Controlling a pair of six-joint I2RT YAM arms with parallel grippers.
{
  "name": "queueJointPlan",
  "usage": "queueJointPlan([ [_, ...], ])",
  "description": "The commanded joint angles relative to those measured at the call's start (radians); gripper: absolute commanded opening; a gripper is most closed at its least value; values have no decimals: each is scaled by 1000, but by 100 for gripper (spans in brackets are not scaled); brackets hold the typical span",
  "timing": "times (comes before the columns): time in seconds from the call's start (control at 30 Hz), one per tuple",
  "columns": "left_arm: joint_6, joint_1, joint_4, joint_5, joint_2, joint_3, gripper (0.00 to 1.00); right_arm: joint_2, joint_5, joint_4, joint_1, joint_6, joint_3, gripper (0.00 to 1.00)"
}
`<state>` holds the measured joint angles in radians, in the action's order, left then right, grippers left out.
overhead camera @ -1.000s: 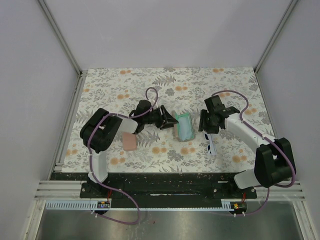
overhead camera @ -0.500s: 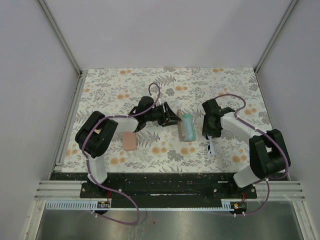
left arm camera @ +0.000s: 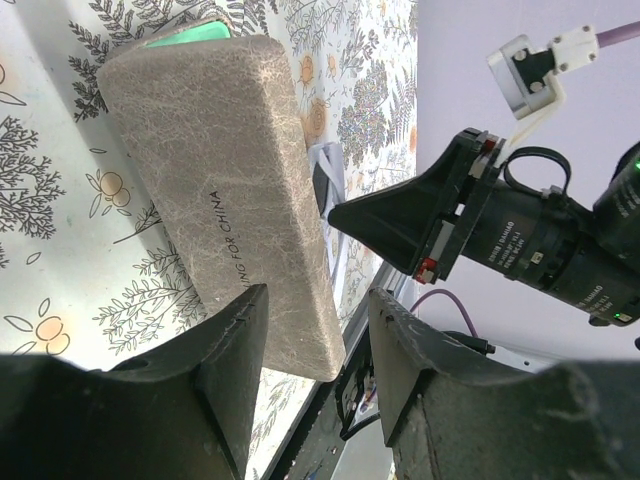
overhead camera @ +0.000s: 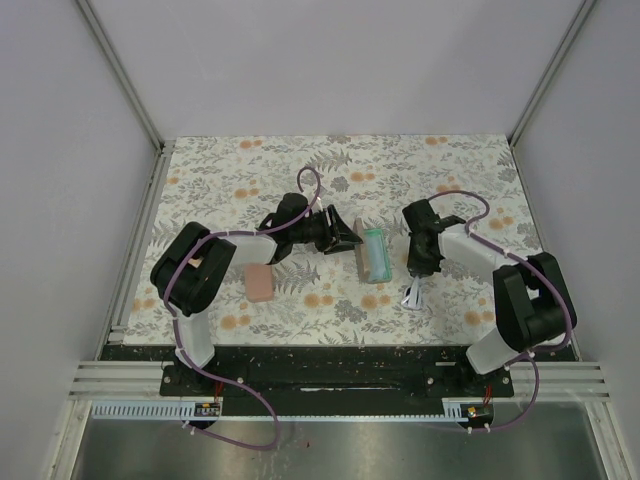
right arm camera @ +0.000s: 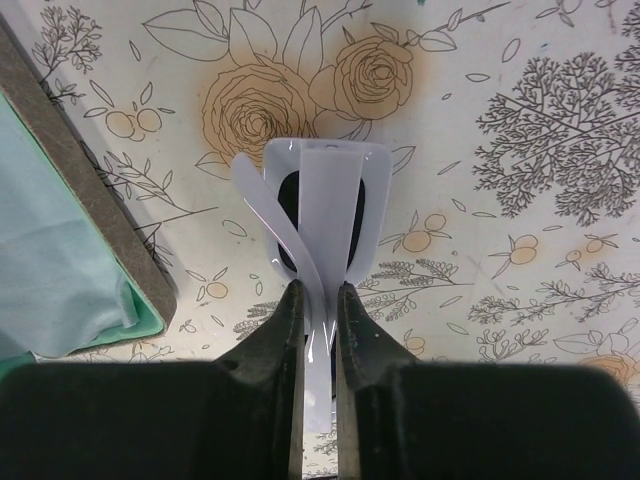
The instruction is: Organize the sunglasses
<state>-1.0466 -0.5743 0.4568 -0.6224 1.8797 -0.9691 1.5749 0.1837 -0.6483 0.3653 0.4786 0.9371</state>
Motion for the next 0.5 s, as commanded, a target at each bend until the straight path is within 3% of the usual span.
queueJointPlan([
  [0.0, 10, -2, 37, 18, -44, -28, 48, -78, 45, -13, -6, 9, 6, 5],
  [0.27, 7, -10, 39, 10, -28, -42, 48, -151, 23, -63, -8, -8, 106, 6],
  [0.47, 5, -12, 37, 12, -19, -46, 47, -87, -62, -62, -9, -38, 235, 5],
])
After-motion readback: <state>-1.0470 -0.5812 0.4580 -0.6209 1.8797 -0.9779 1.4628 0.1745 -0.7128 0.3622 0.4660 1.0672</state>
